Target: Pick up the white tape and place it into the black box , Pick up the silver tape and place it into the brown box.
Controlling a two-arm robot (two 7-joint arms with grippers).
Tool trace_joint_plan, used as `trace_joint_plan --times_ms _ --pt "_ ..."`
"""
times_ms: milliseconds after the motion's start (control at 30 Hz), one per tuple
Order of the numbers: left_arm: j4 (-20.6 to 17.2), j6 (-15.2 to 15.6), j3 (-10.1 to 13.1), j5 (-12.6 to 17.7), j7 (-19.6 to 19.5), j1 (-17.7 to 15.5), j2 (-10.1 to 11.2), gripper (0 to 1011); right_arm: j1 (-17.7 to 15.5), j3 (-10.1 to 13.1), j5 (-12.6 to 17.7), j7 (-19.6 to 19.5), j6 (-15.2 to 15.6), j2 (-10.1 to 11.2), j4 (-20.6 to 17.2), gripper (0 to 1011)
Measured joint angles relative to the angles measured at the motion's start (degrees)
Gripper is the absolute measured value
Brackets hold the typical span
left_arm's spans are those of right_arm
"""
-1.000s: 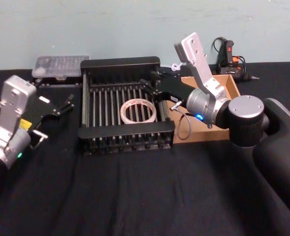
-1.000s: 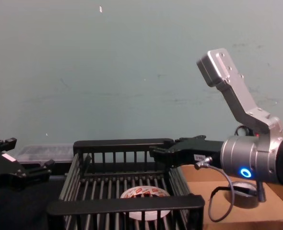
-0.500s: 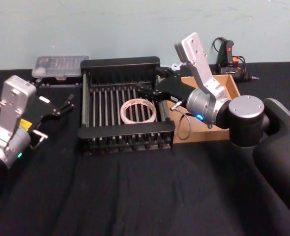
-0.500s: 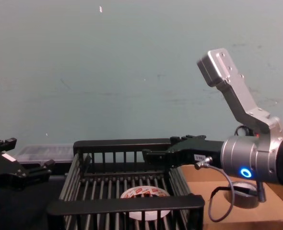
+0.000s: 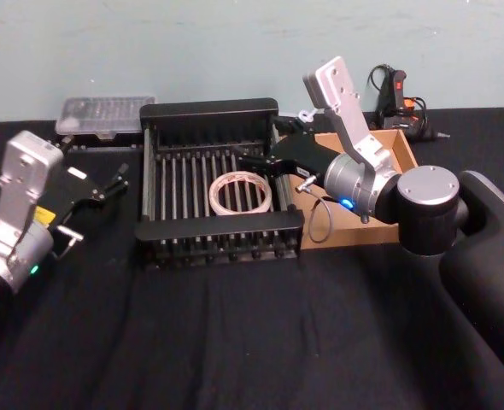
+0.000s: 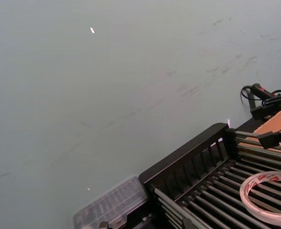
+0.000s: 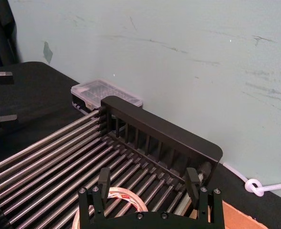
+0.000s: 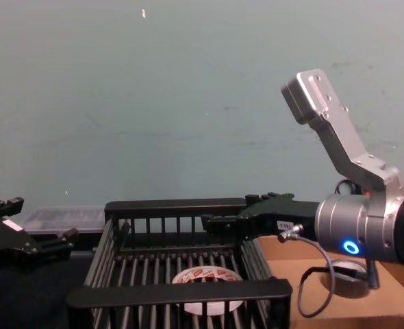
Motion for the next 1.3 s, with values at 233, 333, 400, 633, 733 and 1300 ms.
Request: trace_joint_plan --times_ms 233,333,400,633,733,1300 --pt "0.0 0.0 0.0 0.0 0.0 0.0 0.0 1001 -0.9 1.2 0.5 0.5 0.0 0.4 -1.3 1002" --pt "0.0 0.0 0.0 0.0 0.0 0.0 0.0 1001 -1.7 2.0 0.9 0.4 0.2 1.0 -3.0 1002" --pt "0.0 0.0 0.0 0.0 0.0 0.0 0.0 1001 -2.6 2.6 1.2 0.3 0.3 1.6 -4.5 1002" --pt "0.0 0.0 0.0 0.0 0.0 0.0 0.0 1001 -5.9 4.9 2.1 -0.7 0.7 4.0 -10.0 1002" --pt "0.0 0.0 0.0 0.0 0.0 0.0 0.0 1001 -8.3 6.4 2.2 -2.3 0.5 5.4 -13.5 1002" --pt "0.0 0.0 0.0 0.0 0.0 0.0 0.0 1001 -18.0 13.4 1.0 -8.0 -1.5 8.5 -21.6 1002"
